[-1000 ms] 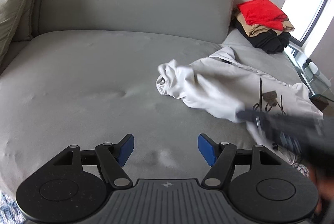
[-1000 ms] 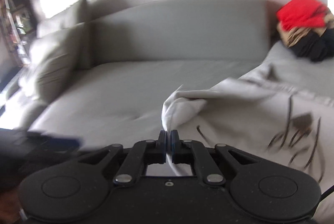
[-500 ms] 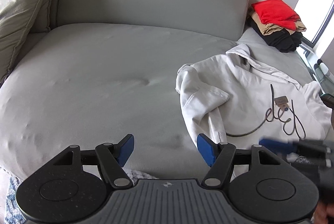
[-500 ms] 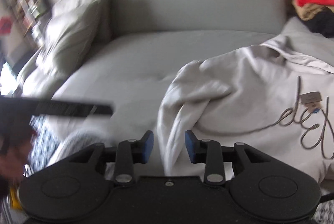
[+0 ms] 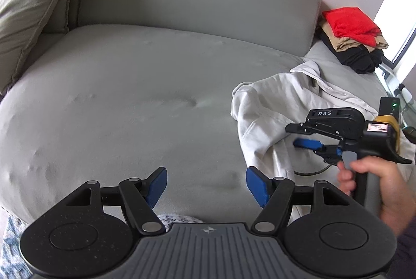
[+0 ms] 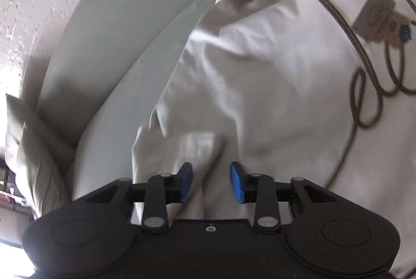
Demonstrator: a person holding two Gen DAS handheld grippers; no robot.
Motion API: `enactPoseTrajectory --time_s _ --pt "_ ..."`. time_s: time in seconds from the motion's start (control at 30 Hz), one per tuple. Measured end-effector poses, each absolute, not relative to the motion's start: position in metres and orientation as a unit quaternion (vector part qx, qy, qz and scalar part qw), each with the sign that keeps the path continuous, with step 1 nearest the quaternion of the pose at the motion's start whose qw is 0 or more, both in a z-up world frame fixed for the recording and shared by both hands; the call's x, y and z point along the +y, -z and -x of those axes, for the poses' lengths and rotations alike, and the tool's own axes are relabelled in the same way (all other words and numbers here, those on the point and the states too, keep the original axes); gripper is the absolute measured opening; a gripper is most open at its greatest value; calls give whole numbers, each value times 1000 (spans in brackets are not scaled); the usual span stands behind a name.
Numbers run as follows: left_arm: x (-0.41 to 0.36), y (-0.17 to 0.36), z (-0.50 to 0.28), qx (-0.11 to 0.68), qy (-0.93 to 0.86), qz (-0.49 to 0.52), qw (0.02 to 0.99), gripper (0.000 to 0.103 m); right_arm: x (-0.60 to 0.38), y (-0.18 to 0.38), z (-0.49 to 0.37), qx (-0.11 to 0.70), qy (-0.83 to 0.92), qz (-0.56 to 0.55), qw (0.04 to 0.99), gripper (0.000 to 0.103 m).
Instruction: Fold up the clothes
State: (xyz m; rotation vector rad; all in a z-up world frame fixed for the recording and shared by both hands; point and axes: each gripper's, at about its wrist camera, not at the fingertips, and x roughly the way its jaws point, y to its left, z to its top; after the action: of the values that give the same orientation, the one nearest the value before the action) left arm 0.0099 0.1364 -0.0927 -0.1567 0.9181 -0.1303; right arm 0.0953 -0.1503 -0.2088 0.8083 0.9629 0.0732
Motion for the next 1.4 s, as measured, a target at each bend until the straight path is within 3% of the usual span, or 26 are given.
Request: enactPoseTrajectory --time_s 0.07,0.1,0.3,0.4,0.5,0.53,0.83,1.07,1.4 --pt "140 94 -10 442 64 82 891 65 -149 211 -100 441 -34 -388 809 17" --pt "142 93 -10 440 65 82 892 65 -140 201 -97 437 -54 -384 812 4" --pt "155 88 -3 426 60 91 898 65 -82 142 -78 409 -179 -354 822 4" --pt "161 84 5 422 54 92 900 65 -42 117 -68 413 -267 -322 809 11" --pt "168 84 16 424 44 93 900 65 -30 101 -56 408 -306 -305 804 36" --pt "170 84 19 426 43 96 899 65 -31 97 -52 404 -309 -301 807 37" --pt "154 90 10 455 61 108 882 65 -110 99 9 440 -196 -212 850 33" --pt "129 127 -27 541 76 183 817 60 -202 77 67 367 -110 -285 879 34" --pt "93 161 -27 599 119 257 748 60 -297 77 99 288 -34 -363 885 36"
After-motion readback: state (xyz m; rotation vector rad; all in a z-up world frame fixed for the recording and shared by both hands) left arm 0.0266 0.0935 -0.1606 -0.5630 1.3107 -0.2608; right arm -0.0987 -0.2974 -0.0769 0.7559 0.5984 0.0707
